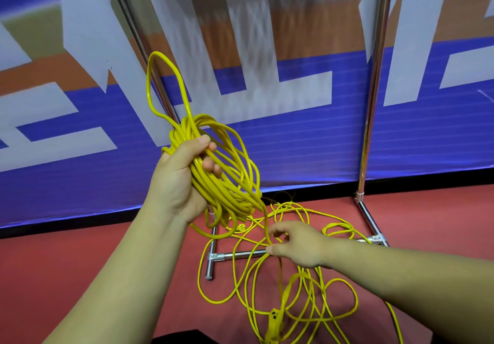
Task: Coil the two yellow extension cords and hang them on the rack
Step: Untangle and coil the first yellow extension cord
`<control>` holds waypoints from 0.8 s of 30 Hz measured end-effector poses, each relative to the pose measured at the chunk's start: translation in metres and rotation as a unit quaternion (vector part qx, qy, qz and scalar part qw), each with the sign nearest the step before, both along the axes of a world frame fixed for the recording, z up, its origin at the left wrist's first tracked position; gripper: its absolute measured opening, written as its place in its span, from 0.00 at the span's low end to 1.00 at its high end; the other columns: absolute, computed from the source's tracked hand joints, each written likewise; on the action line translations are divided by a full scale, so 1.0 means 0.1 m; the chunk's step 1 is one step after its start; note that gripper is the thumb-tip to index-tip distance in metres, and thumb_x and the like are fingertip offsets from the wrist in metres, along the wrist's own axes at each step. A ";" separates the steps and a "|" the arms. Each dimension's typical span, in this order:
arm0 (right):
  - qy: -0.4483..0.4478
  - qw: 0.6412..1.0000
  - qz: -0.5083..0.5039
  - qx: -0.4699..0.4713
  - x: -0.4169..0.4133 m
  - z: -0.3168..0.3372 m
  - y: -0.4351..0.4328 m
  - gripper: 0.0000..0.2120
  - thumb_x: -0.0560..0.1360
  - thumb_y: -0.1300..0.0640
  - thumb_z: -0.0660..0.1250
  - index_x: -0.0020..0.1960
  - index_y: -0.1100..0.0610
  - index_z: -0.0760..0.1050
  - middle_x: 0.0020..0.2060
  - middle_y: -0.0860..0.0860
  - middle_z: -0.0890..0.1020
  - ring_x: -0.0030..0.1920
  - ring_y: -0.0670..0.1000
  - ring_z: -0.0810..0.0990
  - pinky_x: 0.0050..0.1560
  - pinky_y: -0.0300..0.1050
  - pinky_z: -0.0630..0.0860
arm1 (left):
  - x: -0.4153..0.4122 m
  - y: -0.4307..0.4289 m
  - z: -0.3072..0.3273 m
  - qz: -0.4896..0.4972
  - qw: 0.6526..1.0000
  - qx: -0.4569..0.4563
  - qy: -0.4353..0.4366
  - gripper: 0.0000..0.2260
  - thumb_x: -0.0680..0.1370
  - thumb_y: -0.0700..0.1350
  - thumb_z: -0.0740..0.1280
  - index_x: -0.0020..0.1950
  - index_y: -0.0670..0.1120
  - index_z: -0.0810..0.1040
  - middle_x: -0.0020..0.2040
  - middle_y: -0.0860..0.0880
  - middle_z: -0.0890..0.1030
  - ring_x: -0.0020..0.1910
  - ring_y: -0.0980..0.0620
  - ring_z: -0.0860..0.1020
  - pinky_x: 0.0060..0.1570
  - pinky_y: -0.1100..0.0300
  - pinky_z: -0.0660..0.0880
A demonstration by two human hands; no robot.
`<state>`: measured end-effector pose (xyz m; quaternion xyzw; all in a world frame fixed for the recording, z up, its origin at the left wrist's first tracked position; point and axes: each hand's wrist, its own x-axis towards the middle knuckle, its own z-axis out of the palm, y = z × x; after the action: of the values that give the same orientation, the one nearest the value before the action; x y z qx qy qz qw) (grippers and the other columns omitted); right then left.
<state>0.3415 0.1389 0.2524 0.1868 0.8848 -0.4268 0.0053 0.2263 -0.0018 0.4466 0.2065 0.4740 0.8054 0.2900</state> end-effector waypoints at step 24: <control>0.117 0.905 -0.222 -0.343 0.22 0.78 0.68 0.07 0.74 0.66 0.69 0.47 0.56 0.75 0.30 0.53 0.79 0.30 0.50 0.77 0.39 0.46 0.74 | -0.09 0.06 -0.34 -0.071 0.958 -0.279 0.024 0.07 0.75 0.39 0.71 0.37 0.45 0.80 0.27 0.48 0.69 0.20 0.54 0.69 0.24 0.61 0.71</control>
<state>0.3633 0.2071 0.3304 0.3139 0.6140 -0.7125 -0.1297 0.2174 0.0047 0.4130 0.1695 0.6703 0.6137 0.3812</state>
